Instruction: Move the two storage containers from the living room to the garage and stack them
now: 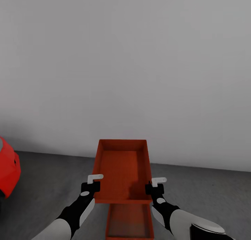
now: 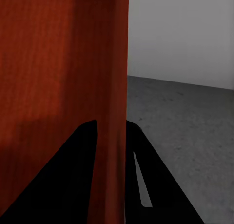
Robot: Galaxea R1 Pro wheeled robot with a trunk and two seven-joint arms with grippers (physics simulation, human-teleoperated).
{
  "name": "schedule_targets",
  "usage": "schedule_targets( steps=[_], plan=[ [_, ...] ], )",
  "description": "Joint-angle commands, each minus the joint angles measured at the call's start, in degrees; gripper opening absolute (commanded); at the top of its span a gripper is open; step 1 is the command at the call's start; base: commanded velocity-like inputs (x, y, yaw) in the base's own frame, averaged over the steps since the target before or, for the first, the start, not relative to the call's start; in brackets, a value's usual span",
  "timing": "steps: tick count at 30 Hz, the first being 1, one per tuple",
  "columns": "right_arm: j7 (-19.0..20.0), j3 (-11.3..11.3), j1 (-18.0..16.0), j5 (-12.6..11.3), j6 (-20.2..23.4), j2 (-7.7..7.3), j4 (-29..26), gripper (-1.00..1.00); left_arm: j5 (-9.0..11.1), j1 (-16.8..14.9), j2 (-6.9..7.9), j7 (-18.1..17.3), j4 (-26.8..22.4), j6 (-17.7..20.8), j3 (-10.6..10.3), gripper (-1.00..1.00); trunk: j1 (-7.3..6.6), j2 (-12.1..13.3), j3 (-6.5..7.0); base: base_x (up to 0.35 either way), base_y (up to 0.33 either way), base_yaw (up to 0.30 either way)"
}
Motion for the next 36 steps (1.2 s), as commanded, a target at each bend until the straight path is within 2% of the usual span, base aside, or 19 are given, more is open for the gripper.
schedule_targets(
  steps=[1,36],
  plan=[
    [-0.16,-1.39,-0.06,1.12,0.00,-0.06,-0.20,-1.00,2.60,-0.07,0.12,0.59,-0.07,0.24,3.14,-1.00,0.01,-0.07,-0.17,0.000,0.000,0.000],
    [-0.16,-1.38,-0.06,1.12,0.00,-0.04,-0.17,-1.00,2.60,-0.06,0.12,0.59,0.01,0.24,3.14,-1.00,0.01,-0.07,-3.45,0.000,0.000,0.000]
  ],
)
